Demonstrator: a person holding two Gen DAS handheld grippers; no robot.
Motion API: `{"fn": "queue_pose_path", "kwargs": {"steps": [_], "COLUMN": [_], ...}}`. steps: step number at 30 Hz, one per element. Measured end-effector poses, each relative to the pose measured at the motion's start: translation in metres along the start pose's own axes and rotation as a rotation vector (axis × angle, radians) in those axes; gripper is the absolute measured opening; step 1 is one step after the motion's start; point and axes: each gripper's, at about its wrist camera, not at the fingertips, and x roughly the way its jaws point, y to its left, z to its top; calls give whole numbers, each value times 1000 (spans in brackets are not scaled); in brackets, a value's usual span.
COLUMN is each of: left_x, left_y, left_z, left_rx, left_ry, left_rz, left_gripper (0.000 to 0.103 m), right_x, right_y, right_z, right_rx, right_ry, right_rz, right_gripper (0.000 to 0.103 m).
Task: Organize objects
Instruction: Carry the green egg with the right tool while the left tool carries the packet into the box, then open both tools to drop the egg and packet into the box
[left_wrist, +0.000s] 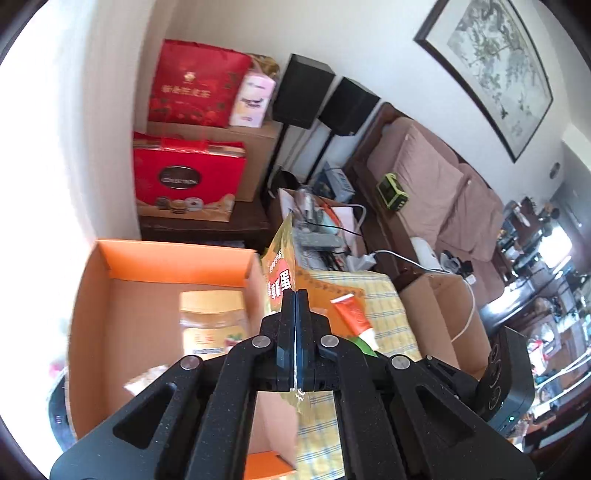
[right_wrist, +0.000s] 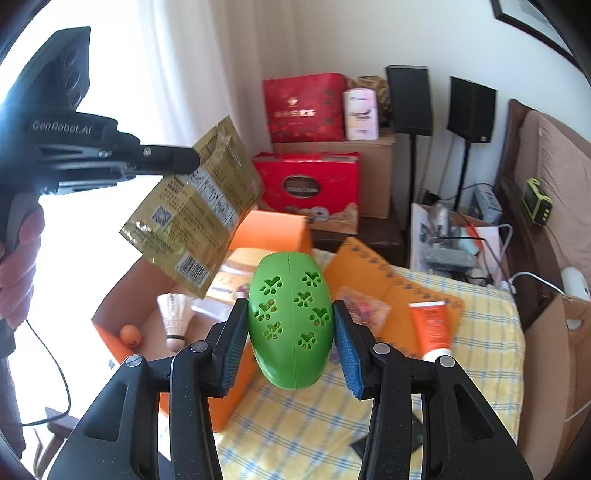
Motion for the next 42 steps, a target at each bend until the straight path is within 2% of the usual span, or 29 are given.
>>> {"fn": "queue_pose_path", "kwargs": {"steps": [9, 20, 25, 30, 39, 42], "left_x": [-12, 24, 49, 66, 104, 117], "left_y": [72, 129, 141, 148, 145, 140], "left_z": [-6, -12, -11, -9, -18, -20], "left_rx": [-82, -106, -97, -99, -28, 1], "left_ry": [-6, 59, 94, 116, 180, 207], "left_rz": [135, 292, 365, 382, 449, 464], "left_gripper": [0, 0, 0, 0, 0, 0], "right_x": [37, 74, 86, 96, 109, 110], "right_y": [61, 90, 96, 100, 97, 98], "right_z": [-6, -27, -36, -40, -42, -40], "right_rx": [-75, -130, -149, -174, -171, -173], "right_ry": [62, 151, 187, 219, 229, 228], "right_rz": [101, 152, 147, 141, 114, 112], "right_gripper": [46, 46, 46, 46, 46, 39]}}
